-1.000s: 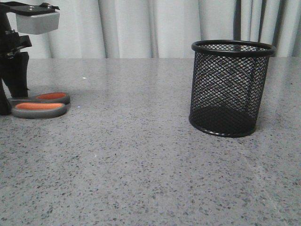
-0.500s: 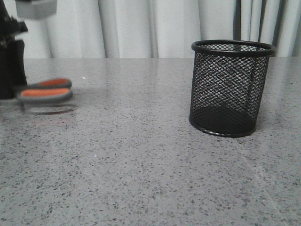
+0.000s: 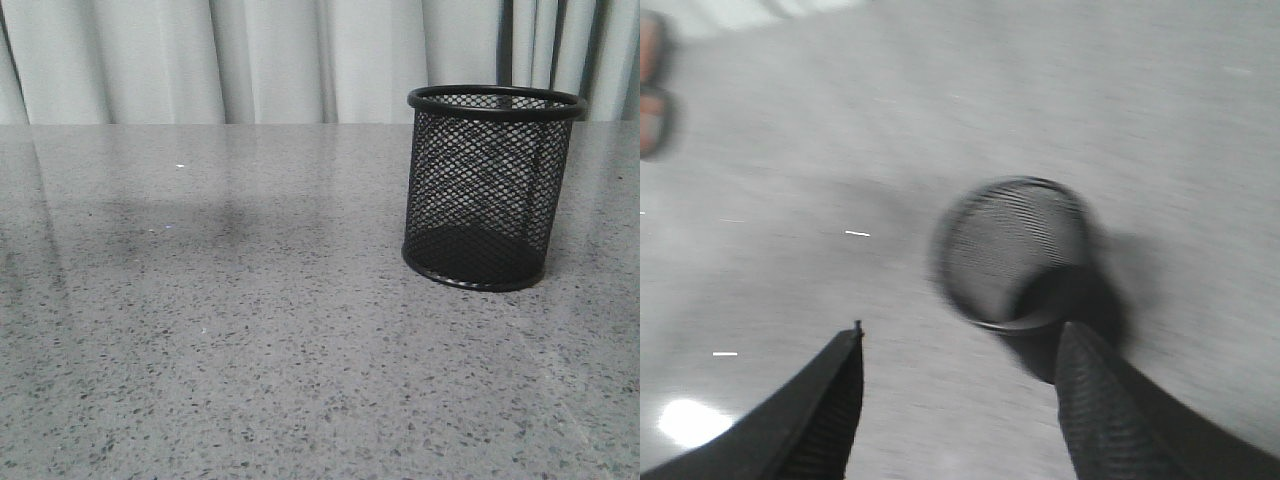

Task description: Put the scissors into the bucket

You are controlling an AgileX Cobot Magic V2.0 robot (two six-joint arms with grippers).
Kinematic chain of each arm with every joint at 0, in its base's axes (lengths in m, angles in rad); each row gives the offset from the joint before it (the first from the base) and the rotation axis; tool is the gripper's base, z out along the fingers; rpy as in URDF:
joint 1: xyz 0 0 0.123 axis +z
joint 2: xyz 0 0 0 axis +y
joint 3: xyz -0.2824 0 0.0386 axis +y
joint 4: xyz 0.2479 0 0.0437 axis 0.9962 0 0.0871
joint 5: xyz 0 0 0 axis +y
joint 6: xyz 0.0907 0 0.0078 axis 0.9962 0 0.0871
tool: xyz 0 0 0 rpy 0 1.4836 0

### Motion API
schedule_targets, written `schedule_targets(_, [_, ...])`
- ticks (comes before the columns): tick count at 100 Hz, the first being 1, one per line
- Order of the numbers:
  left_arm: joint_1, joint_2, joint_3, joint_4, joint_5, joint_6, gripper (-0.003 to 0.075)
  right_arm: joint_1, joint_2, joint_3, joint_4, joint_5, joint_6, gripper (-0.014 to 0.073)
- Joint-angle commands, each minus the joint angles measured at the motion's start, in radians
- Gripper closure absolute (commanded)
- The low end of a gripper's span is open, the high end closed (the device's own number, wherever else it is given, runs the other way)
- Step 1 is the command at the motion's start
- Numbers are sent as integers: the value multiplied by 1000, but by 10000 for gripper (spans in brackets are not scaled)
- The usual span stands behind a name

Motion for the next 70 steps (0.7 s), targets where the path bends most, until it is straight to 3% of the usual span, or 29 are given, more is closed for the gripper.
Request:
schedule_targets(1, [-85,-61,-37,58,-39,-79,741,0,7,-34,276,-68,-157,210])
schedule_targets(17, [-248,-83,-47,153,-46,-197,741,0,7,-34,461,-45,-235,210])
schedule_targets(43, [-483,-67,-115,262,-139,-377,741,0,7,-34,551,-9,-247,210])
schedule_targets(70, [-596,1,-159,315,-137,-434,741,0,7,-34,605,10,-254,210])
